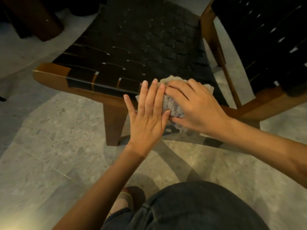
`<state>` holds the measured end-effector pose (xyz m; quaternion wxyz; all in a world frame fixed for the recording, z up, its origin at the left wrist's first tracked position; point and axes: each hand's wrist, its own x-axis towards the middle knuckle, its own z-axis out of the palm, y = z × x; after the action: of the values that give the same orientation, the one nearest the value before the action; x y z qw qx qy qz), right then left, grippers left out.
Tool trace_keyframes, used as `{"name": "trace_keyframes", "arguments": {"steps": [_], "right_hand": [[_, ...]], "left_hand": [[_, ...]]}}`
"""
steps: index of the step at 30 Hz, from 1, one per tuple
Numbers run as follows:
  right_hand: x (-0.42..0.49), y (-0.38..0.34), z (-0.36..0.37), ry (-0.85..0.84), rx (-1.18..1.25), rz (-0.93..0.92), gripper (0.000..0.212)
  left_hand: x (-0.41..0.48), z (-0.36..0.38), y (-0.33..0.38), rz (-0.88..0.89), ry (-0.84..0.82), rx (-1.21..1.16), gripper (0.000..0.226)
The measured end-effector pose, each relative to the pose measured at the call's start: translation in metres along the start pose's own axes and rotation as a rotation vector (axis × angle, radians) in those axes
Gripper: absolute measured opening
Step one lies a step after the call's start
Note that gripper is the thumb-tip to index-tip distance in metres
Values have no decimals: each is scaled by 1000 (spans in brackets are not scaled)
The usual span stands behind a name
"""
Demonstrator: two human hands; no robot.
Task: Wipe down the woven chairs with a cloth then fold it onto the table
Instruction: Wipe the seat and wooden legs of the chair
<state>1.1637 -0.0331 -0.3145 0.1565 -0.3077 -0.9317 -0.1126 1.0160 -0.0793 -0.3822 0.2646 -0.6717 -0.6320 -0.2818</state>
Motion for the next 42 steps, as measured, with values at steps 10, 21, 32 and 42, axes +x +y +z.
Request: {"name": "trace_keyframes", "arguments": {"steps": [10, 21, 32, 42], "right_hand": [[-52, 47, 4, -32, 89, 109, 71], [8, 21, -2, -8, 452, -60, 61], [188, -123, -6, 149, 561, -286, 56], [171, -102, 6, 109, 366, -307, 63]], "left_hand": [[5, 17, 49, 203, -81, 195, 59], [-3, -32, -2, -68, -198, 112, 64], [32, -127, -133, -1011, 229, -72, 15], [52, -120, -105, -1284, 191, -819, 31]]}}
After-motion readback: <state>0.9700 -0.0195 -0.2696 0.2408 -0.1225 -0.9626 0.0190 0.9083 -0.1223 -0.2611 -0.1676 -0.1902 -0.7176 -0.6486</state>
